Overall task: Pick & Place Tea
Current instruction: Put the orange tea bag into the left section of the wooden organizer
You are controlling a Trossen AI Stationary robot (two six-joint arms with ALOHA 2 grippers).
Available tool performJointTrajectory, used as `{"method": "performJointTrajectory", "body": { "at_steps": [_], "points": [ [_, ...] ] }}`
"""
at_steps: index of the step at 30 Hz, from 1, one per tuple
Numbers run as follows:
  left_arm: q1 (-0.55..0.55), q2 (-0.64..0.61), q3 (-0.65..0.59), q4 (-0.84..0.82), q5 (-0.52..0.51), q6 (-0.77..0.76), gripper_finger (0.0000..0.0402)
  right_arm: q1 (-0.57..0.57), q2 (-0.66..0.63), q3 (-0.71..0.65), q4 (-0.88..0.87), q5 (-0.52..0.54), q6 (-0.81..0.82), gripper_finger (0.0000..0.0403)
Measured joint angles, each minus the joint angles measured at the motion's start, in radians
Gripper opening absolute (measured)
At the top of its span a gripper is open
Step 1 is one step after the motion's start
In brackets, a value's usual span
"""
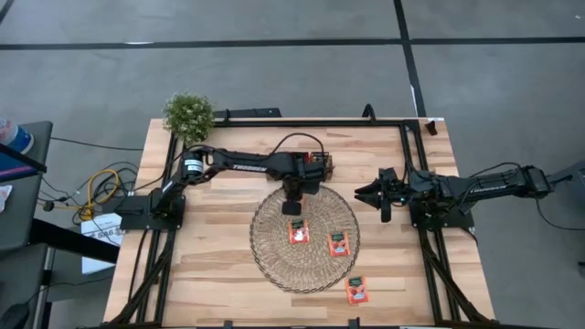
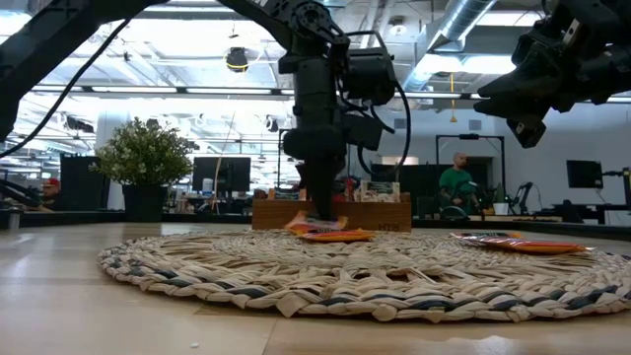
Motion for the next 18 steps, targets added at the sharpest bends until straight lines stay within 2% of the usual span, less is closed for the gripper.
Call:
{"method": "performJointTrajectory", "body": {
  "at_steps": [6, 18],
  "points": [
    [-0.003, 0.000, 0.063, -0.095, 0.000, -0.019, 0.0000, 0.000, 0.000, 0.000, 0.000, 0.000, 0.000, 0.0098],
    [-0.016, -0.001, 0.301, -0.322, 0.000, -0.061, 0.0000, 0.000, 0.000, 0.000, 0.000, 0.000, 0.000, 0.0098]
  ]
}}
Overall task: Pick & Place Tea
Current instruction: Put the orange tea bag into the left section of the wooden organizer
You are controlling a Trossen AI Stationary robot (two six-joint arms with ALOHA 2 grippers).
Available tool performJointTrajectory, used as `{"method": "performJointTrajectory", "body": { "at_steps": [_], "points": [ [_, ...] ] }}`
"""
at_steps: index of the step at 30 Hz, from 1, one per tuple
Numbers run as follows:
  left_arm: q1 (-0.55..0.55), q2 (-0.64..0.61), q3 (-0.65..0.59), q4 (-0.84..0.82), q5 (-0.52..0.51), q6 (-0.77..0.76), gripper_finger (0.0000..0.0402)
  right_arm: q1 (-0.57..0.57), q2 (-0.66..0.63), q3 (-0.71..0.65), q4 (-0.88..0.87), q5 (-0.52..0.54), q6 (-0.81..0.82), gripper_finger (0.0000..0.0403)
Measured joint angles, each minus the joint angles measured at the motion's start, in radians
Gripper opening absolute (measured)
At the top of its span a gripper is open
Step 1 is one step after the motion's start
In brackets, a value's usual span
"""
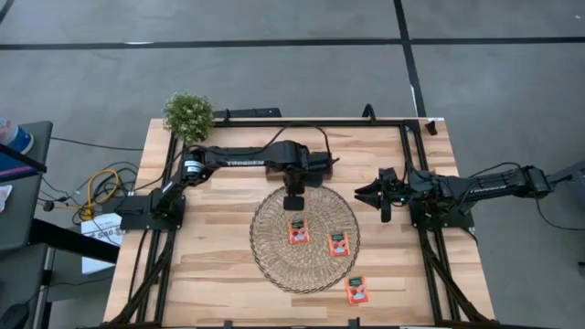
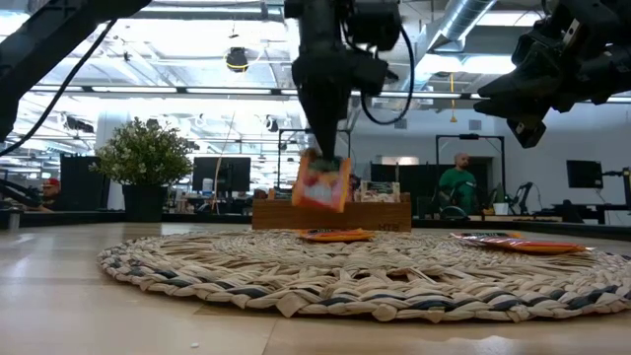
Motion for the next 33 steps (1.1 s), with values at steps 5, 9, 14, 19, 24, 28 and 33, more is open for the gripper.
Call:
{"method": "performJointTrajectory", "body": {
  "at_steps": [5, 9, 14, 19, 24, 28, 33],
  "points": [
    [-0.006, 0.000, 0.110, -0.142, 0.000, -0.016, 0.0000, 0.000, 0.000, 0.000, 0.000, 0.000, 0.000, 0.0098],
    [-0.007, 0.000, 0.184, -0.253, -0.030, -0.017, 0.0000, 0.000, 0.000, 0.000, 0.000, 0.000, 0.000, 0.0098],
    [0.023, -0.009, 0.224, -0.296, -0.075, -0.017, 0.0000, 0.000, 0.000, 0.000, 0.000, 0.000, 0.000, 0.0098],
    [0.082, -0.033, 0.224, -0.295, -0.086, -0.014, 0.0000, 0.000, 0.000, 0.000, -0.002, 0.000, 0.000, 0.0098],
    [0.153, -0.052, 0.224, -0.267, -0.088, 0.006, 0.0000, 0.000, 0.000, 0.000, -0.002, 0.000, 0.000, 0.0098],
    [0.209, -0.054, 0.224, -0.231, -0.087, 0.028, 0.0000, 0.000, 0.000, 0.000, -0.003, 0.000, 0.000, 0.0098],
    [0.266, -0.054, 0.223, -0.186, -0.045, 0.041, 0.0000, 0.000, 0.000, 0.000, -0.006, 0.000, 0.000, 0.0098]
  ]
}}
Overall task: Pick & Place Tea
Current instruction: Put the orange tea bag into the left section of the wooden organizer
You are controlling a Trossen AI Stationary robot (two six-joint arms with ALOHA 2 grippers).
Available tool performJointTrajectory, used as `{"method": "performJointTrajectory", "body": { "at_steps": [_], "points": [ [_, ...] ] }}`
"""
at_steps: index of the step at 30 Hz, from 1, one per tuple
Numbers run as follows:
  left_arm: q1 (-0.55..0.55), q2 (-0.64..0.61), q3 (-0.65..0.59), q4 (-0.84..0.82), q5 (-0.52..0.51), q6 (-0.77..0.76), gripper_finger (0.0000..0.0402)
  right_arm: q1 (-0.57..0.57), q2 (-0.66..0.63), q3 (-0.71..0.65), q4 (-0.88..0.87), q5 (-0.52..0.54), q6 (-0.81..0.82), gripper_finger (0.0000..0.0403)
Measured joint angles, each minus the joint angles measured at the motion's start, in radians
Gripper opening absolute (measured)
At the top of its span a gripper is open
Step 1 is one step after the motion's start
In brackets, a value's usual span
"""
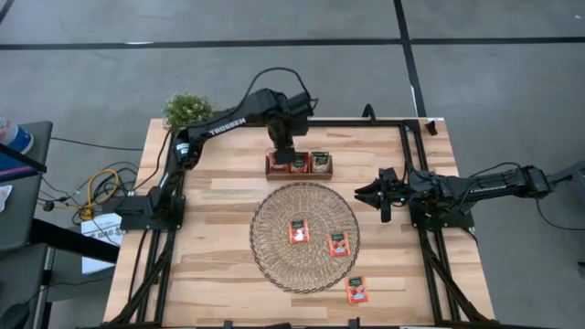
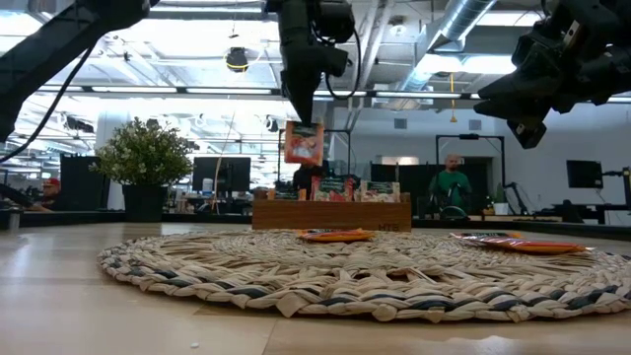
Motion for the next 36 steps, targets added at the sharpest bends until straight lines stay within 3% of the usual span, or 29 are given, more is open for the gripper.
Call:
{"method": "performJointTrajectory", "body": {
  "at_steps": [18, 29, 36],
  "points": [
    [0.051, 0.000, -0.006, 0.012, 0.030, -0.010, 0.0000, 0.000, 0.000, 0.000, 0.000, 0.000, 0.000, 0.0098],
    [0.048, -0.003, -0.126, 0.042, 0.017, -0.030, 0.0000, 0.000, 0.000, 0.000, 0.000, 0.000, 0.000, 0.0098],
    [0.048, -0.005, -0.227, 0.144, 0.011, -0.032, 0.0000, 0.000, 0.000, 0.000, 0.000, 0.000, 0.000, 0.0098]
  ]
}}
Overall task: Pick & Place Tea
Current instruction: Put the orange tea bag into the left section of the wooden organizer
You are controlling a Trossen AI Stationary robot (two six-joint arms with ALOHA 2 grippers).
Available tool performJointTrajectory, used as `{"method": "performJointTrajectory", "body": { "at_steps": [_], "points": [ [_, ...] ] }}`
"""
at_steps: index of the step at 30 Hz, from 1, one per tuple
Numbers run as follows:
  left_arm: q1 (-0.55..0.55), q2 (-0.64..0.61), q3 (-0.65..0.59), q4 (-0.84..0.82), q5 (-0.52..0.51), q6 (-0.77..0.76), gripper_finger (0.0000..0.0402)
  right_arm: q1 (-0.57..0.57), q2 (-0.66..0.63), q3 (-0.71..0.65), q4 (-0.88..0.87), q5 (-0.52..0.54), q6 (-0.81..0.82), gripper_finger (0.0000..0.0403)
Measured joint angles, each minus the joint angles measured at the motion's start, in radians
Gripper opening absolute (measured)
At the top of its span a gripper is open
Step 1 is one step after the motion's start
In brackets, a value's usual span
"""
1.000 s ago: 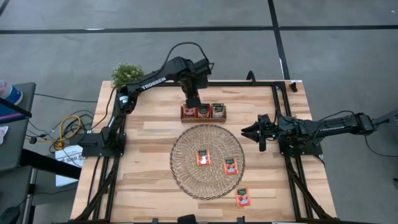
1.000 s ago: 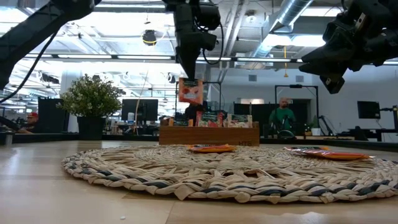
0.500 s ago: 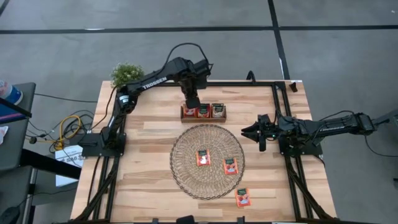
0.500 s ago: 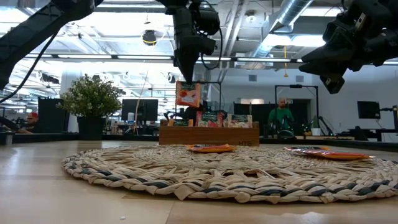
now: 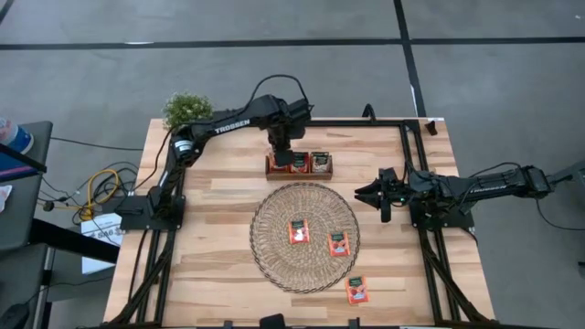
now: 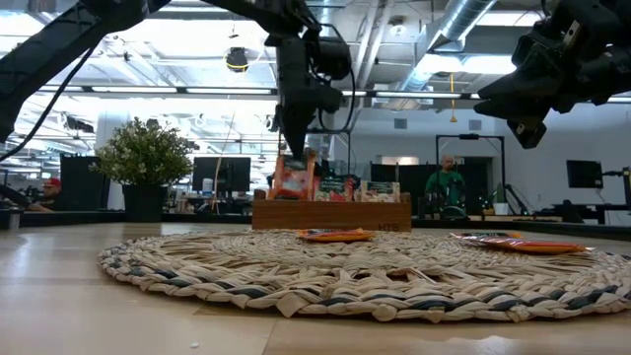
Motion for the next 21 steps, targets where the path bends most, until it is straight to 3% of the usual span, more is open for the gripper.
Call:
{"method": "performJointTrajectory", "body": {
  "at_steps": [11, 21],
  "points": [
    [0.003, 0.000, -0.125, 0.054, -0.052, 0.015, 0.0000, 0.000, 0.000, 0.000, 0.000, 0.003, 0.000, 0.0098],
    [0.007, 0.000, -0.130, 0.083, -0.052, 0.036, 0.0000, 0.000, 0.000, 0.000, 0.000, 0.003, 0.000, 0.0098]
  ]
}}
